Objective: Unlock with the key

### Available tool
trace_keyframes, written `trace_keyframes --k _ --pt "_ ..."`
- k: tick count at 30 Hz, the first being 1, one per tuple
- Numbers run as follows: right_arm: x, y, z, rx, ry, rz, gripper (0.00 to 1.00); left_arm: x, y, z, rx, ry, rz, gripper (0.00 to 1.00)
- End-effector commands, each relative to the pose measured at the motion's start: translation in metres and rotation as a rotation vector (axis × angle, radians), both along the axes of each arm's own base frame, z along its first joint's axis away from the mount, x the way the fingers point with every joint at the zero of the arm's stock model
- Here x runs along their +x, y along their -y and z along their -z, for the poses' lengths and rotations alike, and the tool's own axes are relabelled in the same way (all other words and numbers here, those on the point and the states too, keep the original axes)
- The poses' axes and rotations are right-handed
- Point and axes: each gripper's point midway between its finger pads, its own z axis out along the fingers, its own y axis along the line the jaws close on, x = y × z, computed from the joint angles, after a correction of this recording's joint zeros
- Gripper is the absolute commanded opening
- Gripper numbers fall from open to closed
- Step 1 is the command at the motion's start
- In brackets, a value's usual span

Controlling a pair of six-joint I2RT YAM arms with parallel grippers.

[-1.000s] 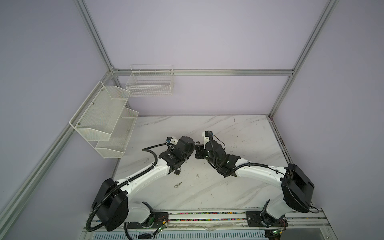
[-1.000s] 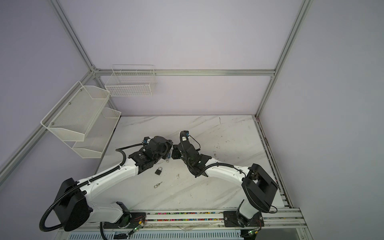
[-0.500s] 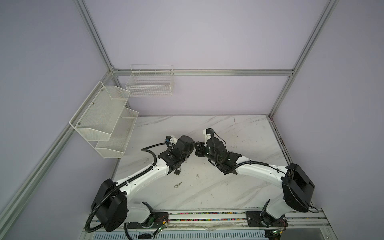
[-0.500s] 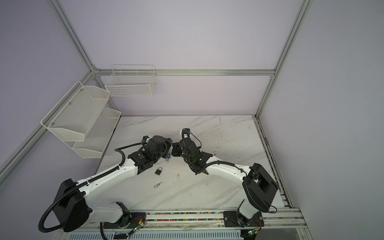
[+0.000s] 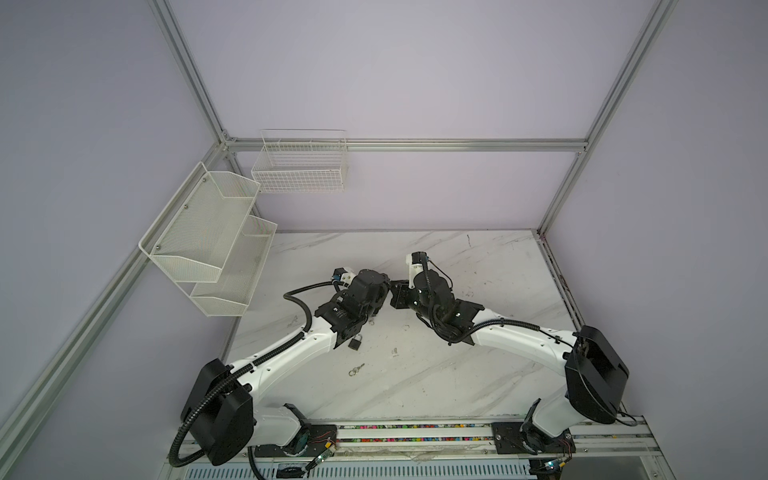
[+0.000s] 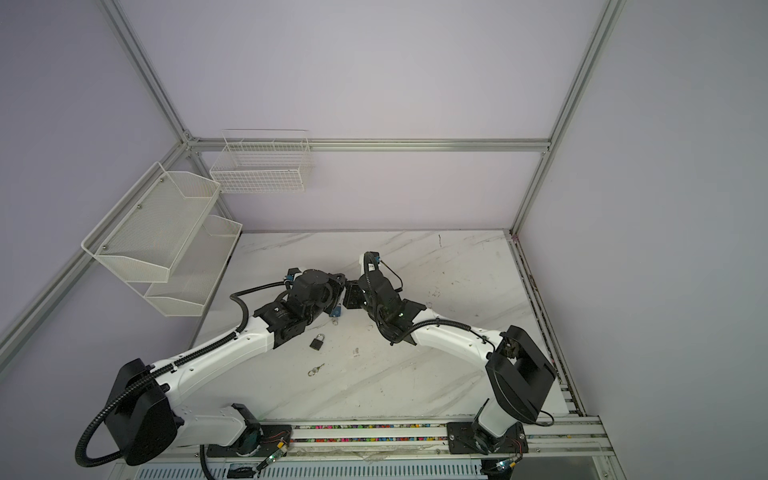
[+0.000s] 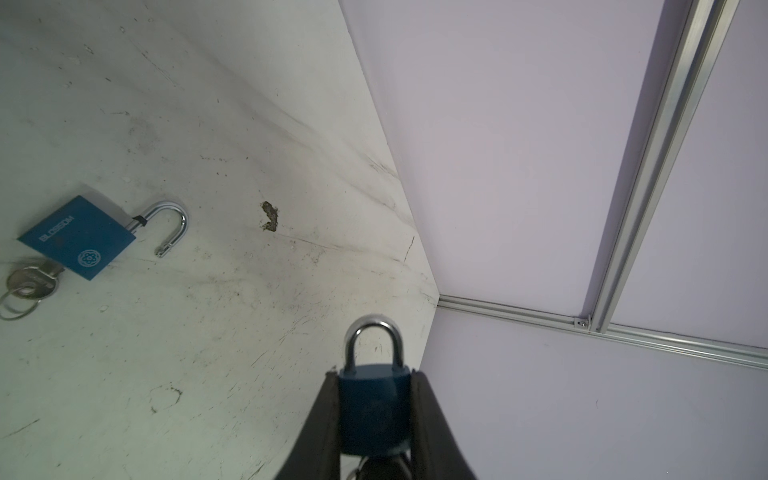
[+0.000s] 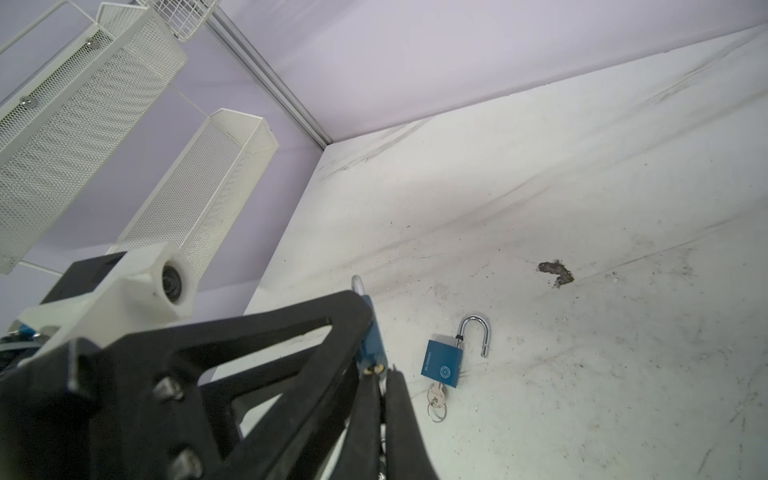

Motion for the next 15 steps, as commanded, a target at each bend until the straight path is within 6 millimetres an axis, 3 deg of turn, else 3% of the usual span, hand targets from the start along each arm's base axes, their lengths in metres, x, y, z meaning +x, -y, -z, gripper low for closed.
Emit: trace_keyframes --k 1,4,9,15 --pt "0.008 -0.008 -0.046 0.164 0.053 0.012 0.00 -0.027 0.060 -0.046 -0.149 0.031 0.278 0.00" --pt "0.012 0.001 -0.054 0.286 0.008 -0.023 0.00 -0.028 0.060 -0.046 -0.156 0.031 0.294 0.00" --pt "0.000 -0.006 -0.076 0.527 -0.149 -0.096 0.00 -0.028 0.054 -0.036 -0.157 0.016 0.289 0.00" --pt "-0.008 0.004 -0.083 0.683 -0.282 -0.060 0.00 -0.026 0.050 -0.033 -0.168 0.019 0.283 0.00"
